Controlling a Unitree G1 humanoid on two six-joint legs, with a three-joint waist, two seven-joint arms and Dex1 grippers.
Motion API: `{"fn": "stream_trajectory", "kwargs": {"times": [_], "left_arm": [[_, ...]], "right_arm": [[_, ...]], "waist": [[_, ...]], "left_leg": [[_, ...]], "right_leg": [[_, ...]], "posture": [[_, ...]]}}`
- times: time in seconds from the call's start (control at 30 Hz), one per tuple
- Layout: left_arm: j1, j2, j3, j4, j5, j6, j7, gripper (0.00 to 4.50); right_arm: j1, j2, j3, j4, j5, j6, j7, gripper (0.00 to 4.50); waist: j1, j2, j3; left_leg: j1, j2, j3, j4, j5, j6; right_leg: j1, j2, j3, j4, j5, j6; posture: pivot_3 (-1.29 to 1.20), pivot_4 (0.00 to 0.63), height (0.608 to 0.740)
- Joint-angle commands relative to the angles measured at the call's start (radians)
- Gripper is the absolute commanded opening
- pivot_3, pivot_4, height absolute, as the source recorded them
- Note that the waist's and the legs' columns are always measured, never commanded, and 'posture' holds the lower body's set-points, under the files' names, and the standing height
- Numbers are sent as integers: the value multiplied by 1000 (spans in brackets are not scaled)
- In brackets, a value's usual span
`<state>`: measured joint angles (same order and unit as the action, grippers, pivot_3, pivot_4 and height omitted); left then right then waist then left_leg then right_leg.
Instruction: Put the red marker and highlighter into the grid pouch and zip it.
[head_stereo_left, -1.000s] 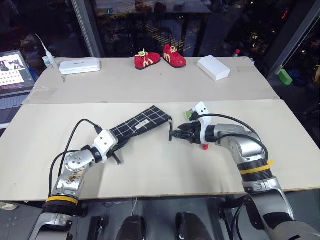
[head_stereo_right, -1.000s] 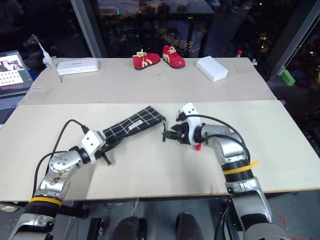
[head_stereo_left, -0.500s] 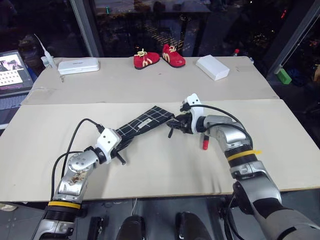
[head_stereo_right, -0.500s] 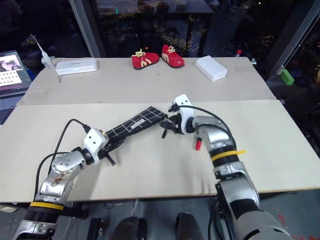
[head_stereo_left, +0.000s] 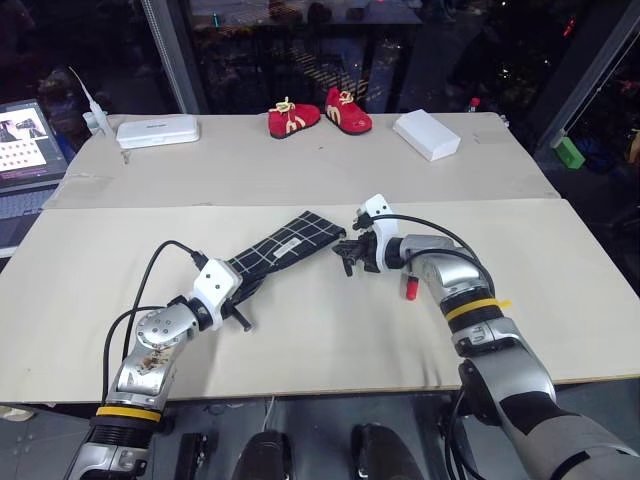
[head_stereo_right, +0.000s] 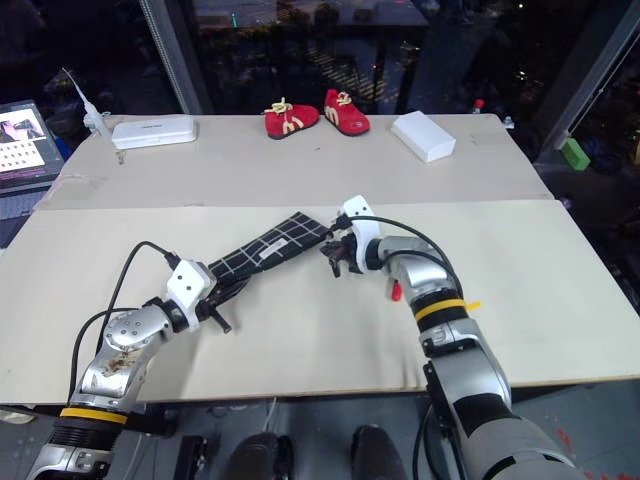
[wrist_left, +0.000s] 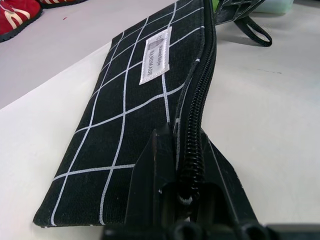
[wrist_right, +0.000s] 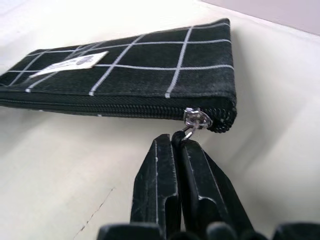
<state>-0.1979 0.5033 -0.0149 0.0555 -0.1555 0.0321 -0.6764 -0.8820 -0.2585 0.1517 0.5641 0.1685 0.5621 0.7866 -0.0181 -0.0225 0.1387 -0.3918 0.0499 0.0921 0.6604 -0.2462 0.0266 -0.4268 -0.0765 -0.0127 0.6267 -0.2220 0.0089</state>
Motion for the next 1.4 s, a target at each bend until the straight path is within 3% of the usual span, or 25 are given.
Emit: {"fn": "stream_trajectory", "kwargs": {"times": [0.03,0.3,0.87,0.97,1.1,1.27,1.4], "left_arm": [[-17,-8,7,-36,-3,9,10,0],[-48,-30,-10,-19,4,15,4,0],[-94,-60,-32,-2,13,32,-18,0],[-97,-65,-35,-1,15,33,-19,0],[-89,-66,-37,-10,15,35,-18,0],[-71,-63,-34,-23,16,36,-13,0],[-53,-56,-22,-38,12,41,-5,0]], "right_arm": [[6,9,41,-73,-13,-21,44,27],[57,23,244,-201,-129,-98,127,27],[49,72,303,-337,-114,-17,244,27],[39,90,296,-280,-151,-52,171,27],[1,83,218,-205,-132,-85,133,1320],[32,-9,162,-363,-15,69,273,2934],[164,-218,104,-676,159,204,451,2934]], "waist": [[0,0,0],[1,0,0],[3,0,0],[3,0,0],[3,0,0],[4,0,0],[13,0,0]], "left_leg": [[0,0,0,0,0,0],[0,0,0,0,0,0],[0,-1,-1,0,0,0],[0,-1,-1,0,0,0],[0,-1,0,0,0,0],[0,-1,-1,0,0,0],[-2,-1,-3,0,0,0]], "right_leg": [[0,0,0,0,0,0],[0,0,0,0,0,0],[0,0,-1,0,0,0],[0,0,-1,0,0,0],[0,1,-1,1,0,0],[0,0,-1,0,0,0],[0,0,-2,-1,0,0]], "posture": [[0,150,740],[0,150,740],[0,150,740],[0,150,740],[0,150,740],[0,150,740],[0,150,740]]}}
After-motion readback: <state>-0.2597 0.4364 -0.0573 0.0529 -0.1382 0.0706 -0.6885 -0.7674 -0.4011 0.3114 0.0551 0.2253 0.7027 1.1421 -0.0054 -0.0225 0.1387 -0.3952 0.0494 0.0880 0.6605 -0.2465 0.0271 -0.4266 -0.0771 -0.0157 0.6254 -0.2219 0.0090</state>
